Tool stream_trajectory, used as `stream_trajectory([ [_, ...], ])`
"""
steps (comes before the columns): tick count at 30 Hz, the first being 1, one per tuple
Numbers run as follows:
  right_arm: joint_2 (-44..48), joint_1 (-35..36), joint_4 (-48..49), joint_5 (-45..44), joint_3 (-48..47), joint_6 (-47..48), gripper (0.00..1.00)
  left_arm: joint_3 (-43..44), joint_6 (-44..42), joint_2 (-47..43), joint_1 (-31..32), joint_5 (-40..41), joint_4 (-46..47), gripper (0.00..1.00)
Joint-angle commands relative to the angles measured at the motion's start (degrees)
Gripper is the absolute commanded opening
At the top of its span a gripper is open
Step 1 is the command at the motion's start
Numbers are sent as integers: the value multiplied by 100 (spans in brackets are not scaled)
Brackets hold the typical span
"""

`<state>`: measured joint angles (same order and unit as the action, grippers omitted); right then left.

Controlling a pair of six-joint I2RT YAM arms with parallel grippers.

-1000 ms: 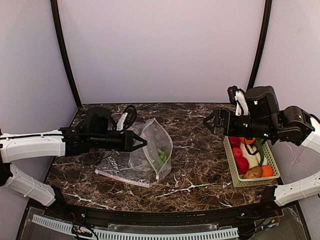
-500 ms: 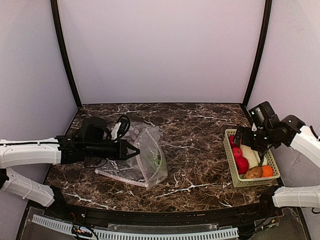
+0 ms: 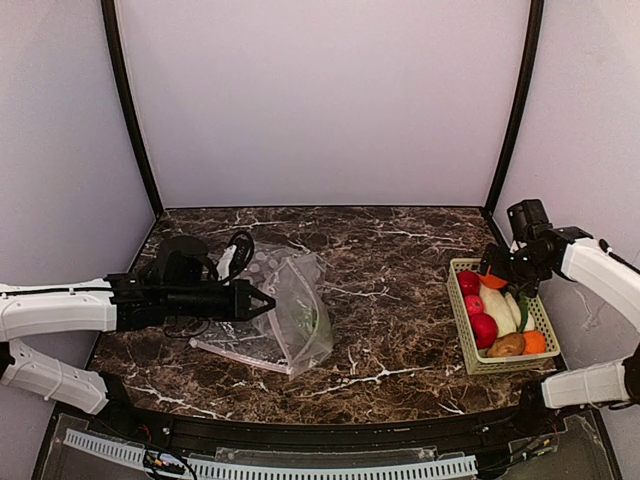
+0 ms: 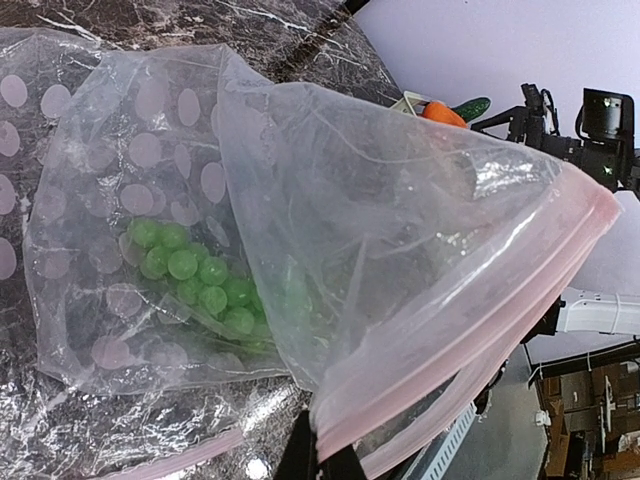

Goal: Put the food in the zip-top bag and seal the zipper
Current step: Pick up the fake fruit from the bin.

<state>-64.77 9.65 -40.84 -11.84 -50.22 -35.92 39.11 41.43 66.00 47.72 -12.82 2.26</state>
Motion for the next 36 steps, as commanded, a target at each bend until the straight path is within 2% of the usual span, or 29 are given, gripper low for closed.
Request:
stream_trajectory([
  [1,-319,-344,382,-209,-272,361,99,-122,65,-252,-44,74,-182,1],
  [11,-982,-635,845,213,-466,1095,99,-220,85,-403,-45,101,-187,1],
  [23,-1680,-773,942,171,-733,1524,99,-246,123,-417,-44,96,-130,1],
  [36,-1994,-864,1058,343,-755,1923,98,-240,122,-405,-48,63,-121,1],
])
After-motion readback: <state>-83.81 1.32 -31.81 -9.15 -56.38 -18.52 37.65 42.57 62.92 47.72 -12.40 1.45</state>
